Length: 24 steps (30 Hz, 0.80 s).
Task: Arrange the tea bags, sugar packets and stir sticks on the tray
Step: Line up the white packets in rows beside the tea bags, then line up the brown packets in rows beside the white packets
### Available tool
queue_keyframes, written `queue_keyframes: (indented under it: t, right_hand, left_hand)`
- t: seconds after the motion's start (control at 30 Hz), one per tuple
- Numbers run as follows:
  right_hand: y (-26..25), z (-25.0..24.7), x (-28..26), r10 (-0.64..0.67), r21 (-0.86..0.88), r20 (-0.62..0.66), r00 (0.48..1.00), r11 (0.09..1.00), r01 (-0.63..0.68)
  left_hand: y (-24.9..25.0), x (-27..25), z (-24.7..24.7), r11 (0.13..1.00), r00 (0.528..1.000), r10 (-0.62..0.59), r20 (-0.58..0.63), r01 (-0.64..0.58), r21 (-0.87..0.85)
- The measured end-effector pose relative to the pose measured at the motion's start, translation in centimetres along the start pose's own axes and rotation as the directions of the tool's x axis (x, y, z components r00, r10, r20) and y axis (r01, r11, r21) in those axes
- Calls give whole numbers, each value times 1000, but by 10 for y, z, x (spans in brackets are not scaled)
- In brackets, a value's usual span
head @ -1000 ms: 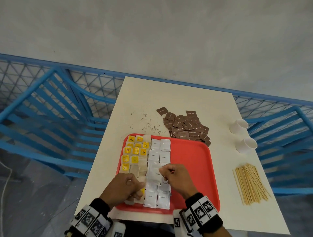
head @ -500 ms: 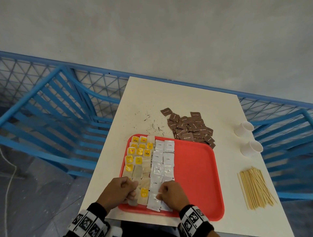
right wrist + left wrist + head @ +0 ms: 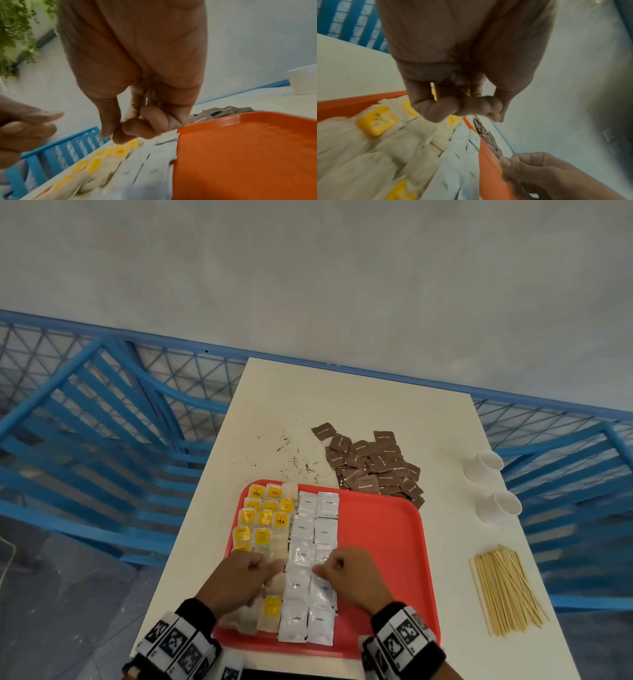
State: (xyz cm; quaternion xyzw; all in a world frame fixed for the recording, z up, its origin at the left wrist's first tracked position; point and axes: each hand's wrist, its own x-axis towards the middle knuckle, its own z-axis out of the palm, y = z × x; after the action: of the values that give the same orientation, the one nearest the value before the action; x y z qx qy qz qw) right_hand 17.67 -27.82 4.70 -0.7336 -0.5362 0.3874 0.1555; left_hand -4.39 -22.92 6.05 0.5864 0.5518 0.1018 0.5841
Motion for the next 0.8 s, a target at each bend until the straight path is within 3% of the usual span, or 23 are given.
queue_keyframes:
  t: [0.07, 0.23, 0.43, 0.63, 0.8]
  right_hand:
    - [4, -24, 10, 12, 9, -11, 1000, 1000, -12]
    - [28, -78, 61, 4, -170, -49, 999, 985, -12]
    - [35, -133, 134, -70, -316, -49, 996, 947, 52]
    - [42, -137, 190, -155, -475, 182, 971, 851, 225]
    - [51, -122, 208, -140, -592, 277, 951, 754, 283]
  left_hand:
    - [15, 14, 1, 999, 999, 38, -18, -38, 34]
    - [61, 56, 7, 975, 987, 156, -35, -148, 165]
    - [100, 118, 16, 955, 982, 176, -60, -156, 253]
    - [125, 179, 30, 927, 985, 147, -88, -107, 358]
    - [136, 225, 37, 916, 983, 124, -134, -62, 396]
